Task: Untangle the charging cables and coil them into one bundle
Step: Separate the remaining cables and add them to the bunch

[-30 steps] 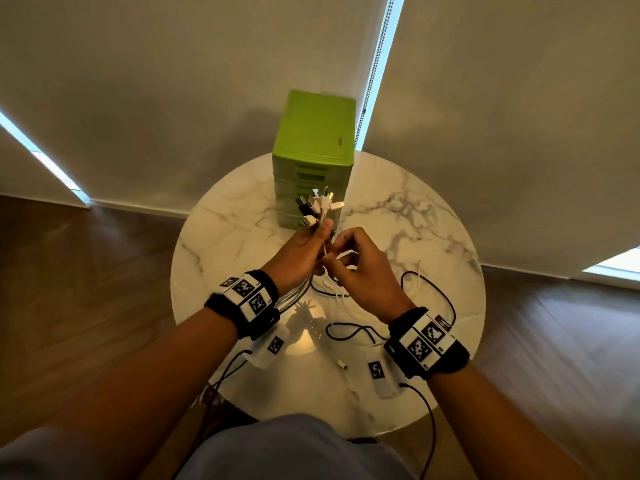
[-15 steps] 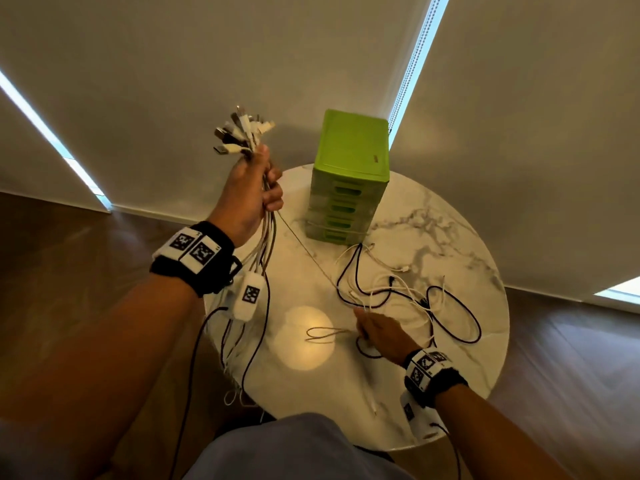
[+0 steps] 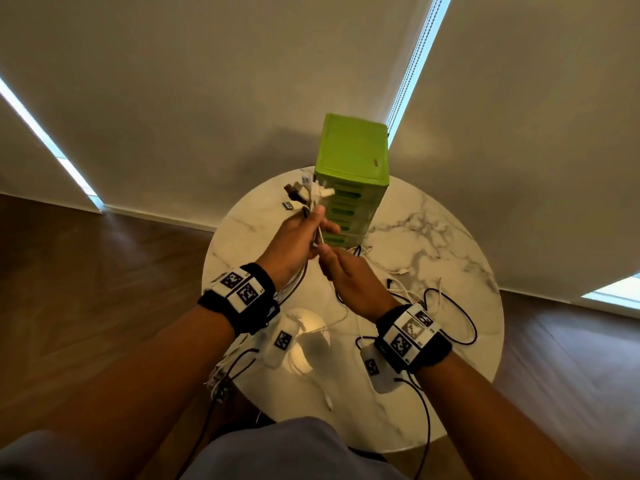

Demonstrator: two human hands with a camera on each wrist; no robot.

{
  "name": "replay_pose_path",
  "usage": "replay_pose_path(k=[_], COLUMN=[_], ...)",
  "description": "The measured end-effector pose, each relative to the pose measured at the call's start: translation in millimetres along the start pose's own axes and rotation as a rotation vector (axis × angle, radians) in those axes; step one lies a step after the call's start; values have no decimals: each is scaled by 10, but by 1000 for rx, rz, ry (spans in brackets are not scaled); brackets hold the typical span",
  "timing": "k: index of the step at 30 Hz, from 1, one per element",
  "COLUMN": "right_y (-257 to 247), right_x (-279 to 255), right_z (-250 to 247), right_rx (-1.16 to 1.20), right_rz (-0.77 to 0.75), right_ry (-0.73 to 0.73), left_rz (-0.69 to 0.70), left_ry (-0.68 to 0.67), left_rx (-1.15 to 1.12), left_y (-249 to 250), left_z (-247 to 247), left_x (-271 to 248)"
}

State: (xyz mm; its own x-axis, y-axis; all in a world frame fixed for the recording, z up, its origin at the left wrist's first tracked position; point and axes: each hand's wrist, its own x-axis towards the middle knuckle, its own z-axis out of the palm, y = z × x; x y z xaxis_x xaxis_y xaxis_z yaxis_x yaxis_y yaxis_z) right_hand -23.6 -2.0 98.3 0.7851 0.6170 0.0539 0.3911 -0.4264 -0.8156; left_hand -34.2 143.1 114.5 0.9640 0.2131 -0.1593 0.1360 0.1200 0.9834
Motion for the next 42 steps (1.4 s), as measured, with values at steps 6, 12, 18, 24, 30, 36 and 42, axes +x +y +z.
replay_pose_path(k=[6, 12, 18, 24, 30, 36, 42], right_y=[555, 1022, 601, 59, -99, 410, 676], right_x=[-362, -574, -155, 131, 164, 42, 70], right_z=[3, -120, -250, -213, -242, -136, -59], right_rx=[126, -32, -226, -148, -26, -235, -393], right_rz=[220, 387, 250, -22, -138, 106, 62], right_ry=[-274, -341, -69, -66, -166, -423, -266], left_rz=[143, 198, 176, 54, 22, 147, 214], left_ry=[133, 183, -45, -62, -76, 124, 270], left_rx=[-183, -196, 128, 300, 225, 345, 564], left_y=[314, 499, 153, -90, -57, -25, 51], left_z=[-337, -625, -372, -194, -191, -405, -751], left_x=[168, 198, 58, 19, -28, -30, -182])
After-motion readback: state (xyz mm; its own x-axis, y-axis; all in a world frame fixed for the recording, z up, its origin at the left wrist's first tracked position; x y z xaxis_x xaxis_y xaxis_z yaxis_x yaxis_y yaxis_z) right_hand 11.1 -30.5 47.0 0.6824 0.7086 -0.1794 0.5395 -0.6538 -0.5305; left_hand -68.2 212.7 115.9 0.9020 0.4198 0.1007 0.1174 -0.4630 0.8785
